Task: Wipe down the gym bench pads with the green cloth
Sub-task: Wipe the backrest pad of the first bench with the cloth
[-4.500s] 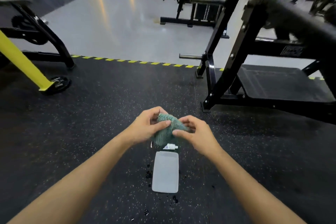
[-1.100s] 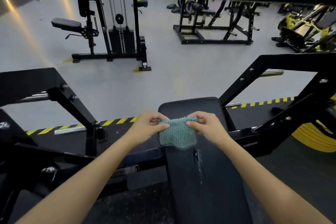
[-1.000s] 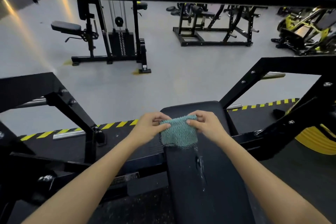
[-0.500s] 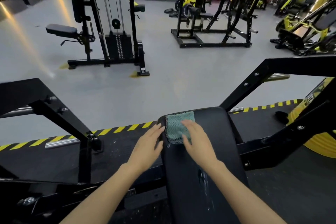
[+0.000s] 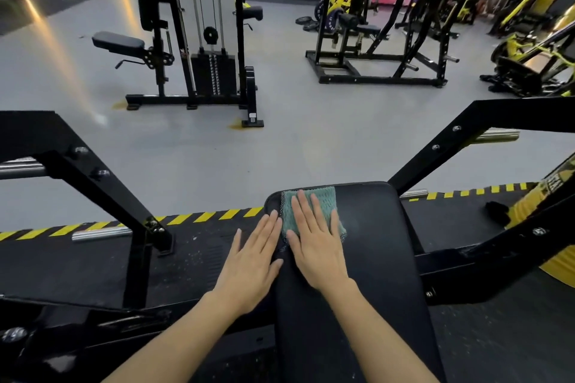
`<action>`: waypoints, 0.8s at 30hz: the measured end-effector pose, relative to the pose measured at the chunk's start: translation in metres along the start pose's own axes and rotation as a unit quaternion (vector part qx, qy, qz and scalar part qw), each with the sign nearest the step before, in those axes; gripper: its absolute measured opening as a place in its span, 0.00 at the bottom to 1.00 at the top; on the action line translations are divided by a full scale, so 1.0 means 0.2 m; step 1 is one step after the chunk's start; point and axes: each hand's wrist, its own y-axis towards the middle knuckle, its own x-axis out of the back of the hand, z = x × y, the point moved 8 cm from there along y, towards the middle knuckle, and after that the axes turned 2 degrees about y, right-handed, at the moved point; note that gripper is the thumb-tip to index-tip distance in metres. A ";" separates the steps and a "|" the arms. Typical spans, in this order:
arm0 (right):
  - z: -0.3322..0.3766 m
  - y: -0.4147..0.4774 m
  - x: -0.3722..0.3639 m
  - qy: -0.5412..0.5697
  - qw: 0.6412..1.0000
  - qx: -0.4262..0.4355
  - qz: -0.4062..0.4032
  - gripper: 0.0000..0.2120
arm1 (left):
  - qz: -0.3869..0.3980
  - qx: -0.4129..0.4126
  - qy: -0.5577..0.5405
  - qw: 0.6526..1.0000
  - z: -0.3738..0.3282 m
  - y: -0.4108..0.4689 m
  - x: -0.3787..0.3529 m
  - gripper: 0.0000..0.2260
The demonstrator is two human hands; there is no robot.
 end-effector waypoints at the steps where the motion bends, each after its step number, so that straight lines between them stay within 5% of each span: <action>1: 0.01 0.00 -0.01 -0.006 1.000 -0.006 -0.010 0.28 | -0.001 0.002 0.003 1.000 0.00 0.00 -0.01 0.30; 16: -0.08 -0.01 -0.01 -0.027 0.999 0.033 -0.024 0.26 | -0.012 -0.005 -0.011 1.000 -0.01 -0.02 -0.11 0.38; 24: -0.09 0.01 0.01 0.027 0.988 -0.112 -0.100 0.27 | -0.038 -0.037 0.036 0.998 -0.01 -0.03 -0.08 0.39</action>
